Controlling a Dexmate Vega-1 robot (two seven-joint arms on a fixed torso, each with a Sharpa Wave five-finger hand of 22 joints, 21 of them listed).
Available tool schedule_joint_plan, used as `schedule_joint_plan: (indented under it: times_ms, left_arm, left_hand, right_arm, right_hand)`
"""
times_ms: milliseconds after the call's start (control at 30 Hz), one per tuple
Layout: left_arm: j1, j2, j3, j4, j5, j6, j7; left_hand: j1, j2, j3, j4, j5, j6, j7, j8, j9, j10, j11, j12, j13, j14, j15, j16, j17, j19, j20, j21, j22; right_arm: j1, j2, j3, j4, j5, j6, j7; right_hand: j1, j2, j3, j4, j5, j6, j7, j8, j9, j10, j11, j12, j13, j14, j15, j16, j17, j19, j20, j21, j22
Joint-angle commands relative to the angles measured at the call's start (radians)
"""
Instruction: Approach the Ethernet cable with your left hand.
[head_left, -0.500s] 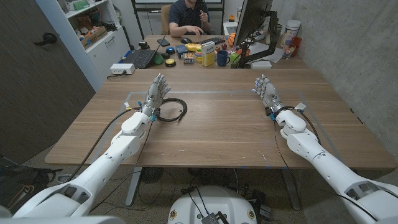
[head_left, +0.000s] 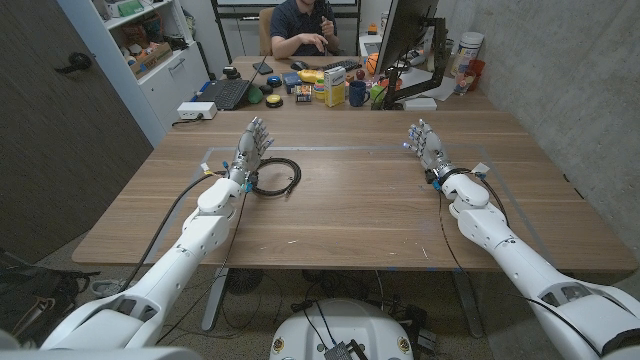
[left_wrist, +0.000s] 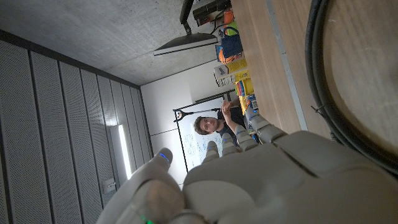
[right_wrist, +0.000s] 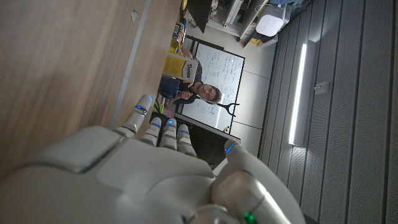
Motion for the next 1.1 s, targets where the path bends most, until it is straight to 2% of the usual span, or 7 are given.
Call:
schedule_joint_plan:
  times_ms: [33,233,400,700,800,1000,1100]
  left_arm:
    - [0.034,-0.062,-0.068,-0.024,0.087,-0.038,0.076]
    - [0.058,-0.098,-0.092,-0.045,0.142,-0.072,0.173]
    - [0.076,-0.105,-0.093,-0.077,0.255,-0.087,0.293]
    - [0.082,-0.106,-0.083,-0.113,0.539,-0.122,0.548]
    - [0.081,-0.113,-0.083,-0.121,0.587,-0.127,0.597]
    - [0.084,-0.090,-0.069,-0.169,0.750,-0.075,0.703]
    - [0.083,-0.070,-0.055,-0.195,0.829,-0.034,0.740]
  left_hand:
    - [-0.008,0.100,0.019,0.015,0.006,0.024,0.026,0.013,0.003,0.021,0.008,0.014,0.005,0.012,0.006,0.008,0.005,0.000,0.031,-0.006,0.004]
    - [-0.008,0.114,0.029,0.020,0.006,0.036,0.031,0.015,0.003,0.036,0.007,0.016,0.005,0.024,0.006,0.011,0.005,0.005,0.035,-0.006,0.005]
    - [-0.009,0.110,0.033,0.019,0.005,0.014,0.003,0.004,0.004,0.028,0.009,0.010,0.006,0.020,0.007,0.007,0.005,-0.008,0.033,-0.013,0.005]
    - [-0.006,0.099,0.039,0.014,0.003,0.030,-0.026,0.009,0.004,0.039,-0.007,0.011,0.006,0.034,-0.006,0.008,0.004,-0.020,0.062,-0.020,0.006]
    - [-0.001,0.090,0.042,0.007,0.003,0.034,-0.035,0.008,0.003,0.034,-0.011,0.007,0.006,0.048,0.022,0.010,0.004,-0.016,0.091,-0.020,0.005]
    - [0.017,0.080,0.051,-0.008,0.003,0.037,-0.086,0.007,0.002,0.030,-0.016,0.004,0.006,0.048,0.003,0.004,0.002,-0.017,0.110,-0.025,0.003]
    - [0.035,0.076,0.065,-0.021,0.003,0.021,-0.116,0.000,0.002,-0.007,-0.046,-0.008,0.005,0.014,-0.022,-0.014,0.001,-0.031,0.107,-0.034,0.001]
  right_arm:
    - [-0.001,0.043,0.054,0.020,-0.044,-0.005,0.033]
    - [-0.009,0.050,0.071,0.014,-0.058,-0.008,0.038]
    - [-0.020,0.055,0.085,0.003,-0.062,-0.016,0.039]
    - [-0.032,0.058,0.103,-0.009,-0.070,-0.024,0.044]
    - [-0.036,0.060,0.109,-0.011,-0.071,-0.027,0.045]
    - [-0.037,0.064,0.116,-0.004,-0.076,-0.023,0.050]
    - [-0.033,0.068,0.119,0.004,-0.074,-0.024,0.056]
  right_hand:
    - [0.002,0.020,0.004,-0.002,0.006,-0.002,0.008,0.005,0.004,-0.001,0.010,0.004,0.001,-0.006,0.000,0.002,0.005,-0.004,0.000,-0.002,0.005]
    - [0.002,0.021,0.003,-0.002,0.006,-0.003,0.011,0.004,0.004,0.000,0.006,0.004,0.001,-0.005,0.000,0.001,0.005,-0.003,-0.001,-0.005,0.005]
    - [0.002,0.021,0.002,-0.002,0.007,-0.003,0.011,0.004,0.004,0.002,0.007,0.005,0.001,-0.003,-0.003,0.000,0.005,-0.002,0.000,-0.008,0.005]
    - [0.002,0.021,0.001,-0.002,0.007,-0.004,0.011,0.004,0.004,0.000,0.007,0.004,0.001,-0.003,-0.002,-0.002,0.005,-0.001,0.000,-0.012,0.005]
    - [0.002,0.021,0.001,-0.002,0.007,-0.004,0.011,0.004,0.004,0.001,0.007,0.004,0.001,-0.003,-0.003,-0.003,0.005,0.000,0.000,-0.013,0.005]
    - [0.002,0.021,-0.001,-0.002,0.007,-0.003,0.012,0.005,0.004,0.001,0.003,0.004,0.001,-0.002,-0.005,-0.004,0.005,0.001,0.000,-0.016,0.005]
    - [0.002,0.021,-0.001,-0.002,0.007,-0.004,0.011,0.005,0.004,0.001,0.004,0.004,0.001,-0.002,-0.005,-0.005,0.005,0.001,0.000,-0.018,0.005]
